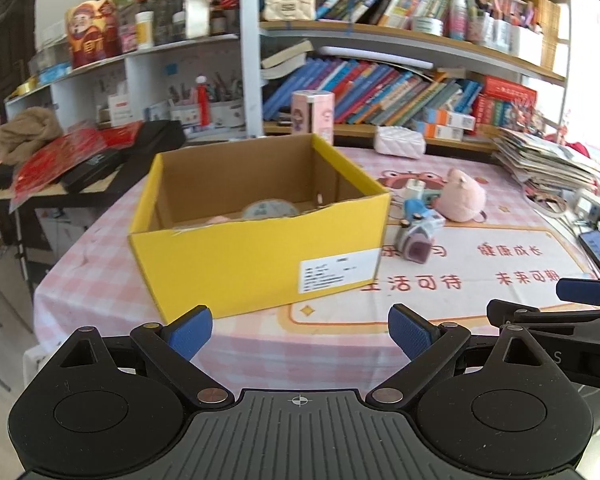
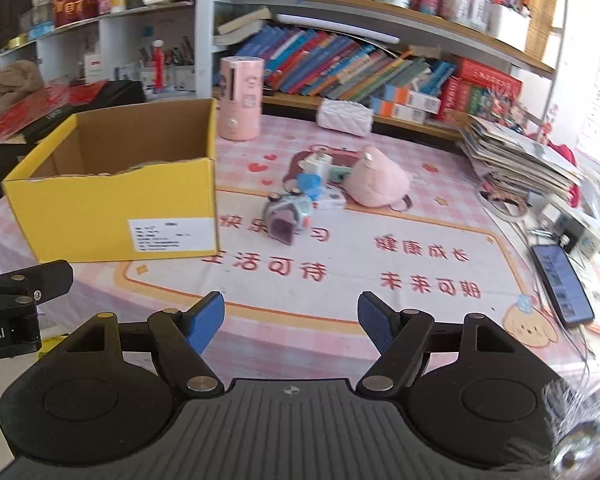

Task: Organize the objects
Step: 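Move both grippers back toward the remaining toys on the table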

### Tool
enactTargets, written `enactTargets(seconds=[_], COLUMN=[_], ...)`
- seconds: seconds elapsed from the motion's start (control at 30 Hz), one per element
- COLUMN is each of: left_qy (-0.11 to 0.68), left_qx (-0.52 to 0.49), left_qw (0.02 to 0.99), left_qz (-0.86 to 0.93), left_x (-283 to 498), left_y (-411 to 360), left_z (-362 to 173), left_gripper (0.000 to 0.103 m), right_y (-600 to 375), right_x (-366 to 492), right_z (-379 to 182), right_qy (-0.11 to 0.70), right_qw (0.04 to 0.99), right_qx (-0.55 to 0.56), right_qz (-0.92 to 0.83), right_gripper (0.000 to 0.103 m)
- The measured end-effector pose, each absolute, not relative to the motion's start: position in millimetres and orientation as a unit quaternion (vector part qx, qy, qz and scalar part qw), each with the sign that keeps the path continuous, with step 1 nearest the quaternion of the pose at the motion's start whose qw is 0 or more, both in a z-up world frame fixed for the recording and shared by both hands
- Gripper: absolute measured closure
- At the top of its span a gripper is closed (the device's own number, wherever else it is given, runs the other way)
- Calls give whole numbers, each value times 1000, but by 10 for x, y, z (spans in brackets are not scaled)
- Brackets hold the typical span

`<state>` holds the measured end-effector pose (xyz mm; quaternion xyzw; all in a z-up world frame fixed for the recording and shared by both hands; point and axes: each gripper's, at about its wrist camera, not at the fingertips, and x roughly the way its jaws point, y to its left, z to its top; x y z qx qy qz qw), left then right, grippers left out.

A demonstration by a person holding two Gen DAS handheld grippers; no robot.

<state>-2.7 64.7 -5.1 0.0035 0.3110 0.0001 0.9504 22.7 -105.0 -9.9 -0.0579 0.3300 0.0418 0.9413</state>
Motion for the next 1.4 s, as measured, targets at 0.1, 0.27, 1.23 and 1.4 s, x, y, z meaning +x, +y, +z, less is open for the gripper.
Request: enactTargets(seconds=[0.1, 0.27, 1.23, 1.4], left_qy=[311, 309, 312, 320], left_qx=[11, 21, 17, 21], left_qw=[950, 950, 947, 945], left_qz=[-12, -33, -74, -64], left_x=[22, 133, 999, 1141], left_y=[560, 374, -451, -572], left_z=[-49, -39, -68, -90], left_gripper=[6, 6, 7, 7], right_y=[-1128, -1279, -2115, -2221], right_x=[228, 270, 1241, 1445], right_z=[-117, -121, -120, -126], right_qy=[333, 334, 358, 356], right_qw=[941, 941, 933, 933], right_qx=[-53, -45, -40, -44], right_qz=[30, 14, 10, 19], right_gripper=[30, 30, 30, 31])
